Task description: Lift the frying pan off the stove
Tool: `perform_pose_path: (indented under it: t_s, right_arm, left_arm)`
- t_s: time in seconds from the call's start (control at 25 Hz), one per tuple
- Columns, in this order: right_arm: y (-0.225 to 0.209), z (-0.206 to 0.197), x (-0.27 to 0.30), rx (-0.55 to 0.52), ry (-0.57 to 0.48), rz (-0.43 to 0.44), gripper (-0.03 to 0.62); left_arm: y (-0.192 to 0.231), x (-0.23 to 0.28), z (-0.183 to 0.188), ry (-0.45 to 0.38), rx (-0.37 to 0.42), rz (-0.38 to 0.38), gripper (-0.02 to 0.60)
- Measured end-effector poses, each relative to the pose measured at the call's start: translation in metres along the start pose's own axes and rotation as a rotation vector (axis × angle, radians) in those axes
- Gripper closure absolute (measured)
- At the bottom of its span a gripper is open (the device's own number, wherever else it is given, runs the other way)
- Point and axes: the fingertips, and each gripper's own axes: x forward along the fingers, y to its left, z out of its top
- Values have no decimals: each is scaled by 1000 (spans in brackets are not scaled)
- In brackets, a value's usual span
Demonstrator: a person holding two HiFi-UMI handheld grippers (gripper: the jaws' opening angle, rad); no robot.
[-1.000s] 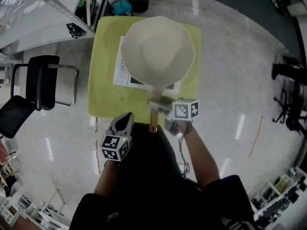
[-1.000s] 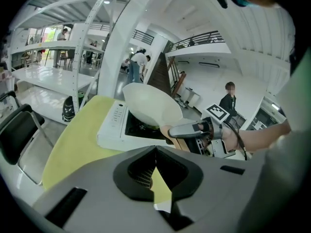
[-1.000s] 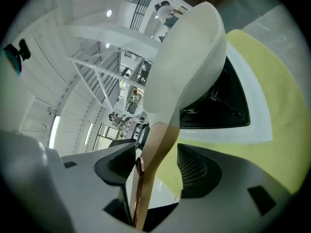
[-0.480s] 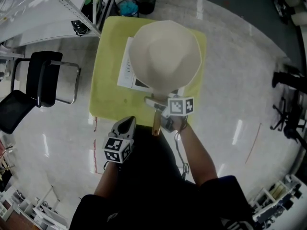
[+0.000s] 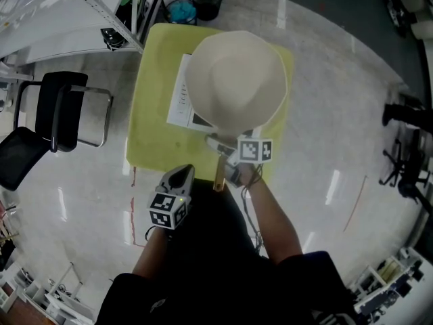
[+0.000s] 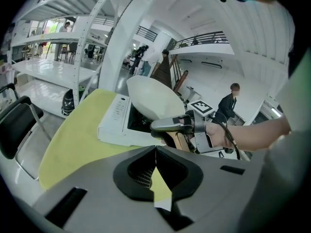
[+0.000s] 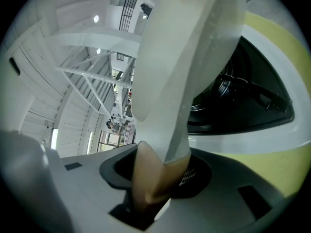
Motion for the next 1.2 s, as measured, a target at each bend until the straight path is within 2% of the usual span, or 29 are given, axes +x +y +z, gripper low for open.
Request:
perform_pose_path:
  t_s: [0.32, 0.92, 1.04, 1.2]
  right_arm:
    - [1, 0, -2, 36, -20, -4, 436]
    - [15, 0, -6, 83, -60, 41, 435]
    - [20, 1, -7, 73, -67, 47, 430]
    - [25, 3, -9, 22, -68, 13, 424]
  left_arm:
    - [-2, 6, -2, 16, 12, -16, 537]
    - [0, 6, 5, 12, 38, -30, 537]
    - [1, 4, 5, 12, 40, -32, 537]
    - [2, 3, 7, 13, 44, -37, 537]
